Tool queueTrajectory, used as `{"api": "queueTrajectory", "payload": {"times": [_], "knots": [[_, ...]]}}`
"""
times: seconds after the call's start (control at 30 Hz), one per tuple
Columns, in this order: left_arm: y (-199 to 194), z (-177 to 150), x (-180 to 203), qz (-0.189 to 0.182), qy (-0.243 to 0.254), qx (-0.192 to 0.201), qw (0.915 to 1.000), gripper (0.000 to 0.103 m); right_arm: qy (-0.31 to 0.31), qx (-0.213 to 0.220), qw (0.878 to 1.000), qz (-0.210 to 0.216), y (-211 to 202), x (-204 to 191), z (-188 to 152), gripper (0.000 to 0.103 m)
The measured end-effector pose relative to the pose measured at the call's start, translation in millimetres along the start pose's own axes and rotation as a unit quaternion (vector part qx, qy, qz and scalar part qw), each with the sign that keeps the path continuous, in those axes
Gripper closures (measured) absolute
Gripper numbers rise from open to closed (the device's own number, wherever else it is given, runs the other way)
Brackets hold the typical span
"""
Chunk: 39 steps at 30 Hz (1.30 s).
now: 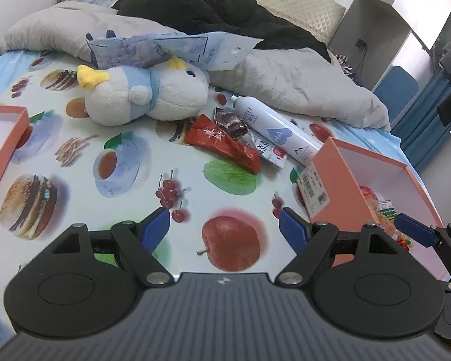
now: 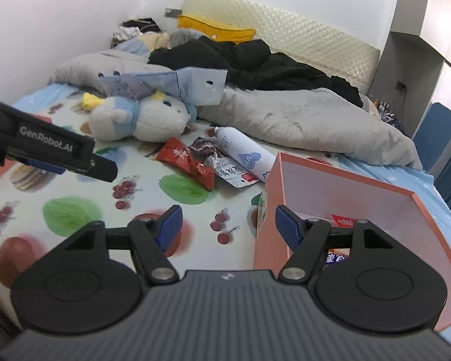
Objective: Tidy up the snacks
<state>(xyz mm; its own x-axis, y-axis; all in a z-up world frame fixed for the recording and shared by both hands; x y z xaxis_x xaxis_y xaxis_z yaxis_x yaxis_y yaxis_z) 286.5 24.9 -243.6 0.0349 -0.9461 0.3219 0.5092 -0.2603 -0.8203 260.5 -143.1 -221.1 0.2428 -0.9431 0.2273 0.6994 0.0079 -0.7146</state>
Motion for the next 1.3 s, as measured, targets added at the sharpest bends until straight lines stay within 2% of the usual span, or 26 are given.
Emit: {"api": "queueTrajectory", "payload": {"times": [0.2,0.43,0.6,0.83,1.03,1.13,1.2,1.3], "knots": [[28,22,-19,-0.001,-0.008,-0.005,1.0000,0.020,-0.017,-0.014,1.000,-0.023,30,-7,11,0.035],[62,48,-40,-0.025,-0.043,-0.011,0.9987,0.020,-0.028,-0.020,0.999,-0.040,69,-10,24,0.036],[94,67,-47,-0.056,-0.074,-0.011,0.9956,0.020,-0.047,-0.020,0.996,-0.073,101,-9,32,0.037],[135,98,-49,-0.105,-0.110,-0.021,0.9881,0.020,-0.067,-0.035,0.992,-0.104,149,-7,42,0.039],[171,115,-51,-0.142,-0.152,-0.041,0.9773,0.020,-0.109,-0.050,0.984,-0.129,187,-18,48,0.042],[183,120,-48,-0.149,-0.163,-0.051,0.9741,0.020,-0.119,-0.054,0.982,-0.133,200,-23,50,0.044],[190,126,-44,-0.151,-0.166,-0.056,0.9729,0.019,-0.132,-0.054,0.980,-0.140,206,-26,51,0.052],[199,133,-36,-0.141,-0.159,-0.070,0.9746,0.011,-0.148,-0.052,0.976,-0.152,214,-28,53,0.054]]}}
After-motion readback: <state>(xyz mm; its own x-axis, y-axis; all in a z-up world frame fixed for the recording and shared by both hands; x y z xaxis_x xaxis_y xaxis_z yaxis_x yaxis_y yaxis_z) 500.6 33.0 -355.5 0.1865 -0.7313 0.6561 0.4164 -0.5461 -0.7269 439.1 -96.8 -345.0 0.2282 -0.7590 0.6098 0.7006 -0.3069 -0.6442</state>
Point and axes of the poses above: each gripper's, at about its wrist camera, not at the fingertips, and y roughly the way its jaws point, x to its right, z to its top, the point moved 10 cm from there along y, roughly the way its jaws point, and after that the axes turned 14 degrees about -x, right-handed, at the moved point
